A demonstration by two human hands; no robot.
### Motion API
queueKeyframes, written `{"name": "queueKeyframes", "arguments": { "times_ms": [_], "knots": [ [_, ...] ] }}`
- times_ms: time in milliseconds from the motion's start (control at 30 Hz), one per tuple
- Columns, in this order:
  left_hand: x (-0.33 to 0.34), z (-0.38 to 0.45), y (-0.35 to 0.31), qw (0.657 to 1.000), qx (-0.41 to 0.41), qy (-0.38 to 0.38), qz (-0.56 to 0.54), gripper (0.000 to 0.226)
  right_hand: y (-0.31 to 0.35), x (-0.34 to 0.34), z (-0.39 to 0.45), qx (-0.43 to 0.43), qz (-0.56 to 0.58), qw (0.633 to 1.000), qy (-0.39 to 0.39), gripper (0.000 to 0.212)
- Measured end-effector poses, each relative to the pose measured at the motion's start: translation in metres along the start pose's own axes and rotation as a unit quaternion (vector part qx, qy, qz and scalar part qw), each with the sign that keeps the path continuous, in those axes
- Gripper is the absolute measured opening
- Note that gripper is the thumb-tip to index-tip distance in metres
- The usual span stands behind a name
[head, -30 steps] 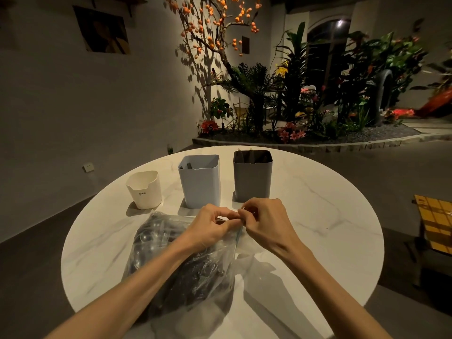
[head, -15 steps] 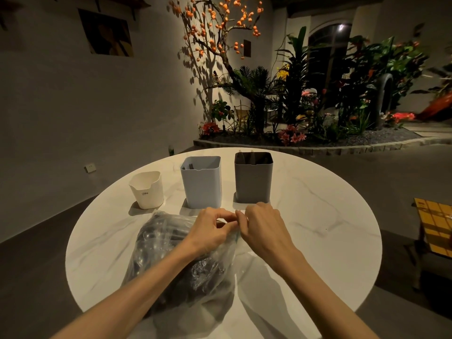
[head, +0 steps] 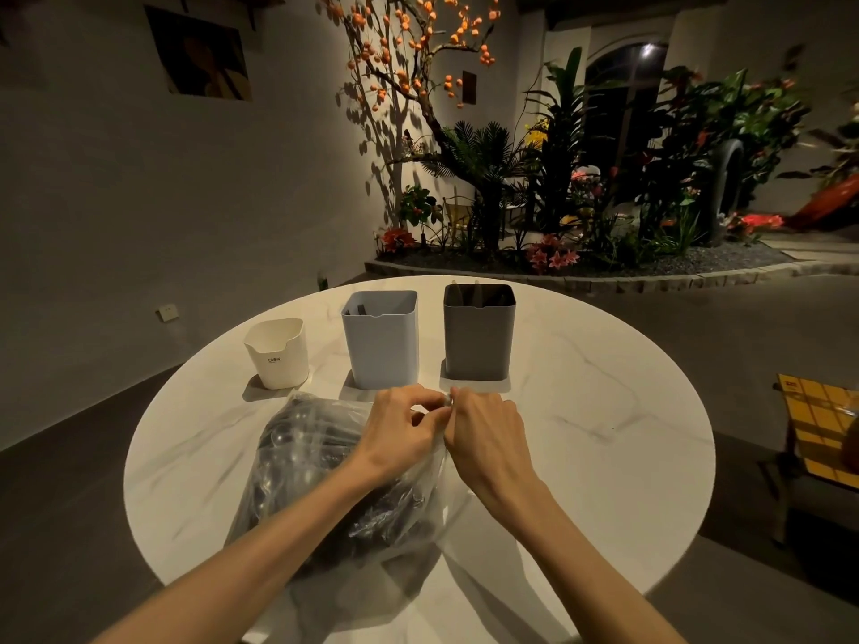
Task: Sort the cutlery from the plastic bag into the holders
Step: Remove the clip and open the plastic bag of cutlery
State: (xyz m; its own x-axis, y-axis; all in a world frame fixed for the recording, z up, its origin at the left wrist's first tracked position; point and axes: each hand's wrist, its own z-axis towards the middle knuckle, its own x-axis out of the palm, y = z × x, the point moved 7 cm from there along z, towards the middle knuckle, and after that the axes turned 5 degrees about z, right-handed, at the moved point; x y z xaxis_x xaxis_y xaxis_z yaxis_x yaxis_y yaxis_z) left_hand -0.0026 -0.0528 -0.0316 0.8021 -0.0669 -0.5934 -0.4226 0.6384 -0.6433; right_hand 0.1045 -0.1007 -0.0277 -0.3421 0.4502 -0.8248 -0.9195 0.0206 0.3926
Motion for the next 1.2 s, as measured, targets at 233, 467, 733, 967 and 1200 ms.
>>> {"name": "queueKeyframes", "arguments": {
  "times_ms": [233,467,733,967,1200],
  "knots": [
    [-0.012,-0.004,0.025,0.983,-0.119,-0.016,-0.137,0.014,-0.031,-0.006,0.003,0.076,0.245,0.965,-0.057,0.030],
    [-0.009,0.001,0.019,0.968,-0.179,0.075,-0.159,0.034,-0.045,-0.001,-0.009,0.056,0.371,0.926,0.041,0.021],
    [-0.001,0.002,0.021,0.974,-0.134,0.151,0.105,0.027,-0.081,-0.021,0.006,0.094,0.340,0.935,-0.032,0.023],
    [-0.016,0.020,0.035,0.978,-0.193,0.028,-0.069,0.026,-0.156,-0.008,0.029,0.254,0.344,0.902,-0.053,0.033],
    [-0.009,0.030,0.035,0.968,-0.208,0.030,-0.137,0.028,-0.214,0.019,0.041,0.365,0.369,0.855,-0.013,0.034]
  ]
}}
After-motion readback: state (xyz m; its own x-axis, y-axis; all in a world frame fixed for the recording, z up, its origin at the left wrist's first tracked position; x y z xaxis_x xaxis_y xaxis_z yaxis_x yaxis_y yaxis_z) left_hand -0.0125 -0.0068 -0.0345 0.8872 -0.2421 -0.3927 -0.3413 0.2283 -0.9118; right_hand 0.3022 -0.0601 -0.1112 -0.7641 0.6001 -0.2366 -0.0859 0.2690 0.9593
